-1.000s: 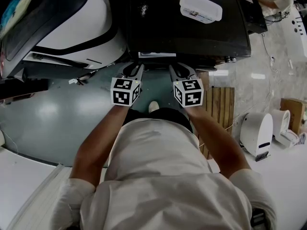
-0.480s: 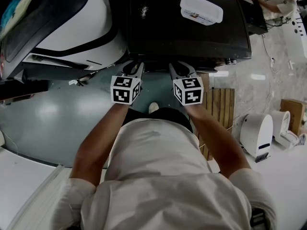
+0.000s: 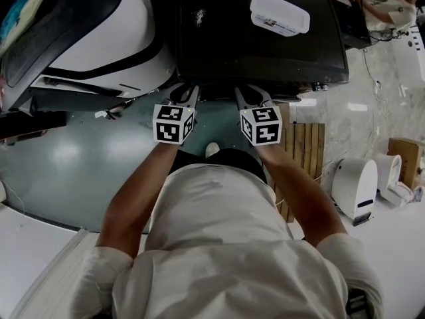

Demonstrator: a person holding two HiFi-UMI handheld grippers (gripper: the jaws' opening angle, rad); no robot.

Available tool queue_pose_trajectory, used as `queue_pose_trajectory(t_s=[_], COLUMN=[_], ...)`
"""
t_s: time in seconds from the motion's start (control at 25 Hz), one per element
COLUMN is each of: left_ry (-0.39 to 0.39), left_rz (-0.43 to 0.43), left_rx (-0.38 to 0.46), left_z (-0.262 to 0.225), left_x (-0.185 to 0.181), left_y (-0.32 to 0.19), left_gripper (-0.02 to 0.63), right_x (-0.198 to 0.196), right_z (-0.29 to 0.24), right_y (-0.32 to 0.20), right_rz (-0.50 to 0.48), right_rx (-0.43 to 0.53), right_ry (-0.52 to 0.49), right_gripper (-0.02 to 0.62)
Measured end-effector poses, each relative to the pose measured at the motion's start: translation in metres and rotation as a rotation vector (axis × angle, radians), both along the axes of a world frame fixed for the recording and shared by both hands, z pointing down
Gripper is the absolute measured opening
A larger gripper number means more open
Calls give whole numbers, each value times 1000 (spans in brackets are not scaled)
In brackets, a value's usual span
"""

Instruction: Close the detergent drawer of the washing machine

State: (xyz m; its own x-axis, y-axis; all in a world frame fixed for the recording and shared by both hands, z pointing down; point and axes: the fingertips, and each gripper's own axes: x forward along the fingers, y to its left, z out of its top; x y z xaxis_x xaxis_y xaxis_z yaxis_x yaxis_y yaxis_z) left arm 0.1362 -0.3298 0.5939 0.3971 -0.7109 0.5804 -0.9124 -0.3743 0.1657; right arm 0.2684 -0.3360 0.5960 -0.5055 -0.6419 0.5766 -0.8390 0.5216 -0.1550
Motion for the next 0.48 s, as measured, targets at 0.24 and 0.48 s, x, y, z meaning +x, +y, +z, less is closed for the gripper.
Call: queue_pose_trajectory(t_s=[0.24,0.48], left_ry=[-6,-6], left_rz=[-4,0], left_rx=[3,4], left_z=[0,1], left_x=[-2,-3], left_y=[-2,-4], left_gripper=[54,40], right_x=[2,-1], right_z=[0,4], right_y=[-2,-4], right_rz=[11,13], right_rx=[7,-7], right_ry=[6,14], right_gripper=[35,32])
